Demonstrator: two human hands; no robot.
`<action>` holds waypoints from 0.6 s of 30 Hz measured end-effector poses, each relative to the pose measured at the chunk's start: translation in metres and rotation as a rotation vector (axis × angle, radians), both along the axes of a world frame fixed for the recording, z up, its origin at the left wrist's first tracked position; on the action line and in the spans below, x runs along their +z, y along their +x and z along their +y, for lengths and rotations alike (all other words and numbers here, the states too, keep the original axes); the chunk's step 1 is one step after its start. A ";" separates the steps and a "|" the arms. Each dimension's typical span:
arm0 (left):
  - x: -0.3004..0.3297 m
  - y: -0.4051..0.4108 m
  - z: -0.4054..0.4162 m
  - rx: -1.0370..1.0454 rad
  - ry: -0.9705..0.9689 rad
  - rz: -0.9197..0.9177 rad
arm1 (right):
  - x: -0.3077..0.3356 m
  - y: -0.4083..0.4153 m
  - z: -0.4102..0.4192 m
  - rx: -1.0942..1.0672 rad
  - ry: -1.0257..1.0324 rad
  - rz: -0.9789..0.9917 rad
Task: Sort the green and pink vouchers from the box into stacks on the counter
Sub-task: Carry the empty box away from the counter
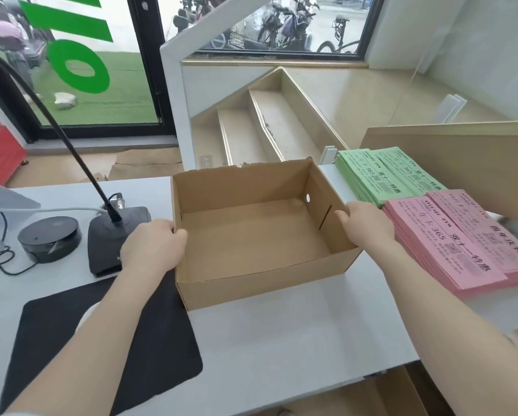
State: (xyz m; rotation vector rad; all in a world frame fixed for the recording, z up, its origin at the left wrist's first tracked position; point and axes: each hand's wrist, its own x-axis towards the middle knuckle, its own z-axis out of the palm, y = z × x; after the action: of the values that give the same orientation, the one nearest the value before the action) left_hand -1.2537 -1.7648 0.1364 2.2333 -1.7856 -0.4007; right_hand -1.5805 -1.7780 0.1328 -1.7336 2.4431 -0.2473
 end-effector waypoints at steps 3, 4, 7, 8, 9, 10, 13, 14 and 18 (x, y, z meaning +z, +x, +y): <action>0.006 -0.004 0.014 0.001 -0.139 0.072 | 0.001 -0.002 0.022 -0.033 -0.174 -0.032; 0.011 -0.006 0.021 0.000 -0.215 0.107 | 0.003 -0.004 0.033 -0.044 -0.266 -0.043; 0.030 -0.017 0.046 -0.022 -0.425 0.174 | 0.016 -0.018 0.063 -0.093 -0.467 -0.109; 0.035 -0.022 0.053 -0.027 -0.456 0.190 | 0.020 -0.024 0.071 -0.097 -0.496 -0.132; 0.040 -0.028 0.060 -0.033 -0.465 0.206 | 0.021 -0.030 0.077 -0.099 -0.507 -0.151; 0.042 -0.034 0.066 -0.042 -0.456 0.223 | 0.022 -0.036 0.082 -0.092 -0.513 -0.171; 0.036 -0.053 0.093 -0.063 -0.394 0.281 | 0.019 -0.052 0.104 -0.053 -0.532 -0.215; 0.032 -0.059 0.104 -0.056 -0.381 0.300 | 0.016 -0.057 0.114 -0.042 -0.531 -0.221; 0.017 -0.084 0.160 0.003 -0.389 0.331 | 0.008 -0.086 0.157 0.052 -0.558 -0.220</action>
State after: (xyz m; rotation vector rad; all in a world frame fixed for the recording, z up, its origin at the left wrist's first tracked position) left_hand -1.3380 -1.6044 0.1530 1.7857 -1.5341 -0.3607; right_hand -1.6665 -1.6207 0.1408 -1.8260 2.2974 -1.1391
